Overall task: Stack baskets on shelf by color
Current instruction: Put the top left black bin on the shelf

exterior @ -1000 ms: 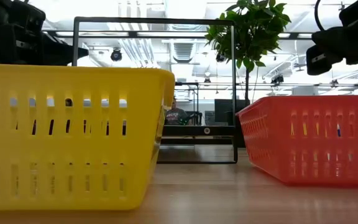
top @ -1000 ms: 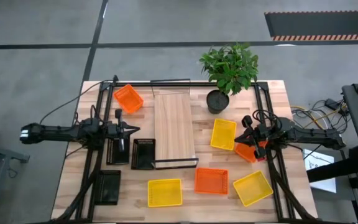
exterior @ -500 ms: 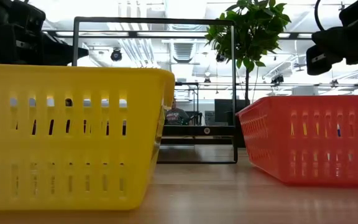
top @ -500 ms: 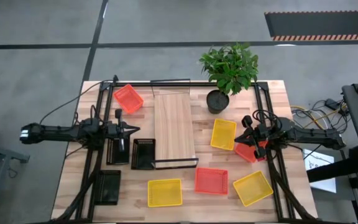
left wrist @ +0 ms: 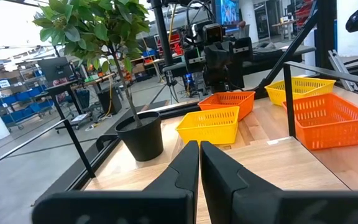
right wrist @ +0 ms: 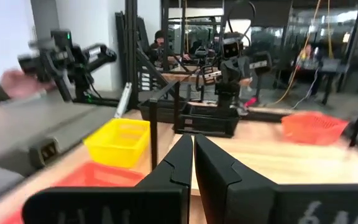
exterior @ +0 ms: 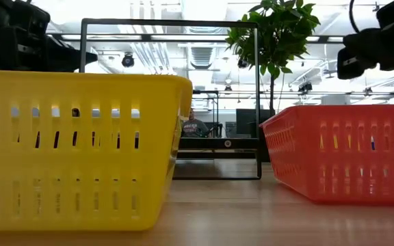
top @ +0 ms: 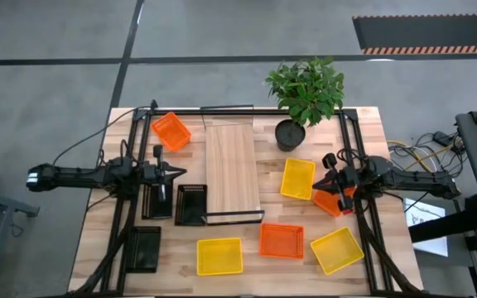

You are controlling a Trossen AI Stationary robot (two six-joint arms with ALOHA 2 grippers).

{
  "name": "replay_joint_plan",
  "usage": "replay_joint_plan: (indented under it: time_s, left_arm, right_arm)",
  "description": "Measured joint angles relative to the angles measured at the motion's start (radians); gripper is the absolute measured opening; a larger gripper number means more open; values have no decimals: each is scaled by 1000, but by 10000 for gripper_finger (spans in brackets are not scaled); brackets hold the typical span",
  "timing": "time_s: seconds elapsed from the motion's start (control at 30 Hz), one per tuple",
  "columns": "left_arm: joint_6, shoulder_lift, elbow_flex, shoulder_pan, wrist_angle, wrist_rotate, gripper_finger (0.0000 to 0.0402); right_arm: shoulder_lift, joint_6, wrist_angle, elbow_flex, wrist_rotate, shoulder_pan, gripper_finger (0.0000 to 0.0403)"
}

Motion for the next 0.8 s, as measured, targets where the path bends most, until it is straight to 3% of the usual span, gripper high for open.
replay_joint_plan:
  time_s: [0.33,0.67,0.8]
  left_arm:
    - [0,2,0,0,0,-2,0]
    - [-8,4,0,0,1,-2,0]
    - [-291,5,0,-1,86,39,0]
  right_arm:
    - [0,50,22,6,0,0,9]
    - [0,-68,295,11,0,0,9]
    - [0,-80,391,12,4,0,9]
